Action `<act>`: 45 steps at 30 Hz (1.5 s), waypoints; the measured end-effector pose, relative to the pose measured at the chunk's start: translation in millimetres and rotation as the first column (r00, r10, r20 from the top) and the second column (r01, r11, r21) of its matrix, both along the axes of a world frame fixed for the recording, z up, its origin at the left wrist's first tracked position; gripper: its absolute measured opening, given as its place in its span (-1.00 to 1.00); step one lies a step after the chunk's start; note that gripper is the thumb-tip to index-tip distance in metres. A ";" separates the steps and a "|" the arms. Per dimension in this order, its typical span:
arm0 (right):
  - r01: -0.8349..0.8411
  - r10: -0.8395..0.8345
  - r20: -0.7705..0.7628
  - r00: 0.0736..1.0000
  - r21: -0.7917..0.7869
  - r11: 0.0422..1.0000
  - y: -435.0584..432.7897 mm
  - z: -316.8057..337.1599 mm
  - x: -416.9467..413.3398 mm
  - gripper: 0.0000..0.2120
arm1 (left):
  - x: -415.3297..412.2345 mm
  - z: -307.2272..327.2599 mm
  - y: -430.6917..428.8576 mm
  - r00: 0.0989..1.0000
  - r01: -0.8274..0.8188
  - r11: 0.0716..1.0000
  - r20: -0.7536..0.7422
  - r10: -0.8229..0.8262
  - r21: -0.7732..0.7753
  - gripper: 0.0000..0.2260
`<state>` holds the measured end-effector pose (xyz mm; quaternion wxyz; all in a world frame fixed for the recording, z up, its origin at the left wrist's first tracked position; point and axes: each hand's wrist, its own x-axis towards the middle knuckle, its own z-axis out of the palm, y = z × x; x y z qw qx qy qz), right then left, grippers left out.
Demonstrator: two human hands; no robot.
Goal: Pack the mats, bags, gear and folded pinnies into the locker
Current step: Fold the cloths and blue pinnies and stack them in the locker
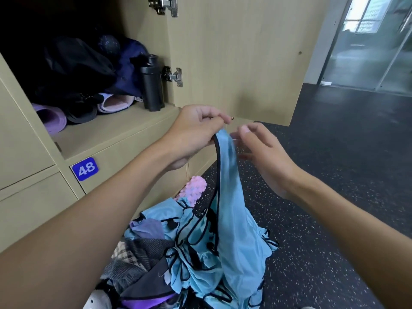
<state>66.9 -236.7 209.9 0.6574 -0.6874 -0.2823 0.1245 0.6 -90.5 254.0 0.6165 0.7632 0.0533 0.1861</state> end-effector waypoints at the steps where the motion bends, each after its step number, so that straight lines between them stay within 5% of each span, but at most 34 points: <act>1: -0.027 0.031 -0.082 0.996 0.053 0.998 -0.6 -0.9 2.9 -0.67 | -3.7 1.0 1.1 0.996 0.082 0.996 -0.026 -0.082 -0.022 -0.74; 3: -0.131 0.159 -0.220 0.963 0.136 0.982 -1.8 0.1 4.8 -0.58 | -13.4 3.8 5.0 0.970 0.227 0.974 -0.083 -0.229 -0.026 -0.72; 6: -0.285 0.296 -0.168 0.940 0.088 0.954 -1.8 -0.6 5.0 -0.76 | -22.9 9.6 16.5 0.956 0.272 0.962 -0.118 -0.268 0.022 -0.72; 8: -0.260 0.267 -0.133 0.955 0.067 0.963 1.8 -4.2 4.0 -0.87 | -24.8 11.4 24.8 0.970 0.214 0.976 -0.125 -0.209 0.031 -0.73; 15: -0.092 0.095 0.127 0.987 -0.026 0.995 18.0 -2.3 -3.0 -0.81 | -23.6 -1.8 25.8 0.980 0.124 0.930 -0.190 -0.060 0.346 -0.86; 20: -0.224 0.228 0.031 0.973 -0.104 0.969 23.2 -7.8 -4.1 -0.88 | -19.2 0.1 34.4 0.988 -0.136 0.864 0.008 0.151 0.486 -0.83; 25: -0.145 0.157 0.061 0.986 -0.174 0.974 21.5 -9.8 0.1 -0.81 | -20.1 4.8 51.8 0.922 -0.386 0.808 0.198 0.332 0.445 -0.86; 29: -0.070 0.076 0.095 0.993 -0.058 0.996 19.6 -1.8 -1.7 -0.77 | -20.9 6.5 42.6 0.950 -0.311 0.898 0.109 0.292 0.312 -0.90; 33: -0.041 0.042 0.169 0.985 -0.011 0.999 20.2 2.4 -2.6 -0.73 | -25.4 11.7 26.5 0.994 -0.081 0.908 -0.029 0.102 0.410 -0.74; 37: -0.079 0.081 0.141 0.987 -0.020 0.997 18.2 0.3 -0.9 -0.76 | -22.3 6.5 32.0 0.990 -0.139 0.922 0.033 0.136 0.362 -0.79; 42: -0.153 0.167 0.137 0.976 -0.106 0.982 15.2 0.0 -0.2 -0.77 | -28.4 4.9 36.4 0.998 -0.015 0.889 -0.049 0.042 0.457 -0.82; 45: -0.177 0.199 0.132 0.971 -0.163 0.971 13.2 0.6 -0.1 -0.75 | -26.2 6.8 38.9 0.990 -0.136 0.874 0.030 0.138 0.467 -0.83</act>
